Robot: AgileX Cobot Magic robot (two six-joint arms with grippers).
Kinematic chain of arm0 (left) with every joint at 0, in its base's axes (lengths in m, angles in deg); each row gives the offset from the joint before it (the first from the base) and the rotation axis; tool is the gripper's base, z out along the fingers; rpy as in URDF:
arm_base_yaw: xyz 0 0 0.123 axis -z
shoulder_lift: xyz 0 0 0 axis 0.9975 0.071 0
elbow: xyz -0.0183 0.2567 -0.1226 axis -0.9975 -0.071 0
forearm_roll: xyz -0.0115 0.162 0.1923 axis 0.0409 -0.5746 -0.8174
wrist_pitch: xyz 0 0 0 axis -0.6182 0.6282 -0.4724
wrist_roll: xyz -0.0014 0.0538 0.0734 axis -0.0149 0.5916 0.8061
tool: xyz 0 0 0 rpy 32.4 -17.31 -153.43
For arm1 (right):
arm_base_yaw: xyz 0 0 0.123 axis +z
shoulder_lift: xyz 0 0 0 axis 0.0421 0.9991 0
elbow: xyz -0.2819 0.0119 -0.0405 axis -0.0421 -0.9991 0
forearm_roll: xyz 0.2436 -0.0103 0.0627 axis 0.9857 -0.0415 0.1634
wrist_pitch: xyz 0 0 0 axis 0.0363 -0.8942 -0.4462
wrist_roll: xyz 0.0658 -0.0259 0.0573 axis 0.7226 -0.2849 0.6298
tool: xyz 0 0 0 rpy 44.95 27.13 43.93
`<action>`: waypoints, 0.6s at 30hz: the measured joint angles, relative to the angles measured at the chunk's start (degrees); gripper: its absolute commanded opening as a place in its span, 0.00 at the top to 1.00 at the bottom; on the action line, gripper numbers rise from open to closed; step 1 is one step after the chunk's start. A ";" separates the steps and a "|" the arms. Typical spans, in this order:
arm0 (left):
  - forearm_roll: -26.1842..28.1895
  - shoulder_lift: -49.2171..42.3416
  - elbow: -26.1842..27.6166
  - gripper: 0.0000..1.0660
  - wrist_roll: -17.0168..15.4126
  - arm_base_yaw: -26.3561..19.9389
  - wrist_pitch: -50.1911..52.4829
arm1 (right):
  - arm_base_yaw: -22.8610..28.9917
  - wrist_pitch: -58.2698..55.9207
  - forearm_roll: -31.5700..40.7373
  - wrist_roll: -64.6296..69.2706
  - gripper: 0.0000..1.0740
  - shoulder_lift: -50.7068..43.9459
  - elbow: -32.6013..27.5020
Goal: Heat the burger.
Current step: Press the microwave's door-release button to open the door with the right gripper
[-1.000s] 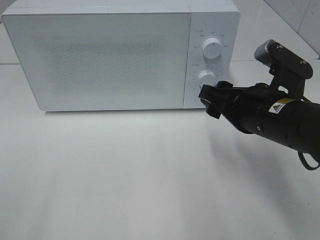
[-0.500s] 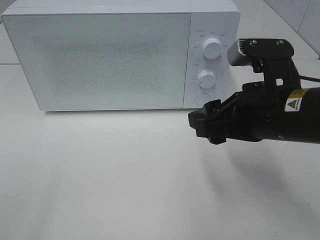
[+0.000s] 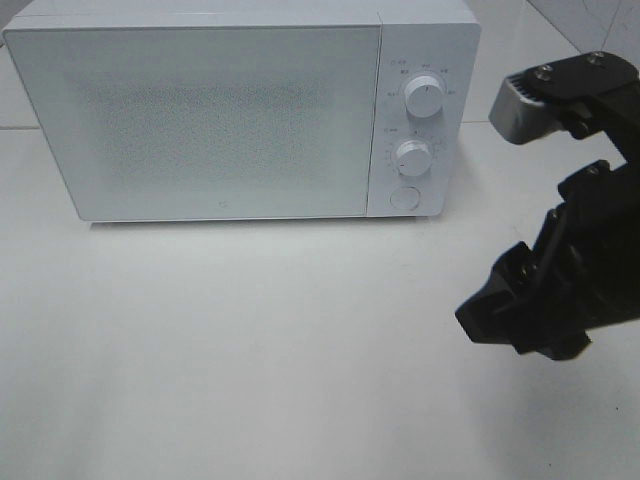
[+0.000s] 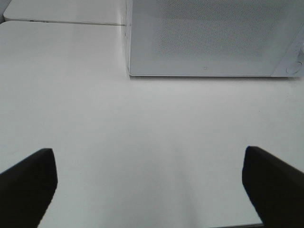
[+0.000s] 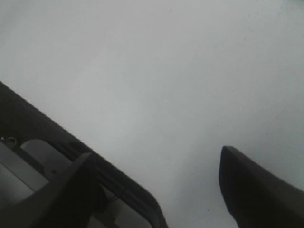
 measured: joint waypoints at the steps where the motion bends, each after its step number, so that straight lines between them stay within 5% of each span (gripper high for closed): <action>1: 0.00 0.00 0.00 0.08 0.00 0.00 0.00 | 0.00 0.00 0.00 0.00 0.37 0.00 0.00; 18: 0.00 0.00 0.00 0.08 0.00 0.00 0.00 | 0.00 -11.80 -0.46 0.00 0.37 -17.93 0.11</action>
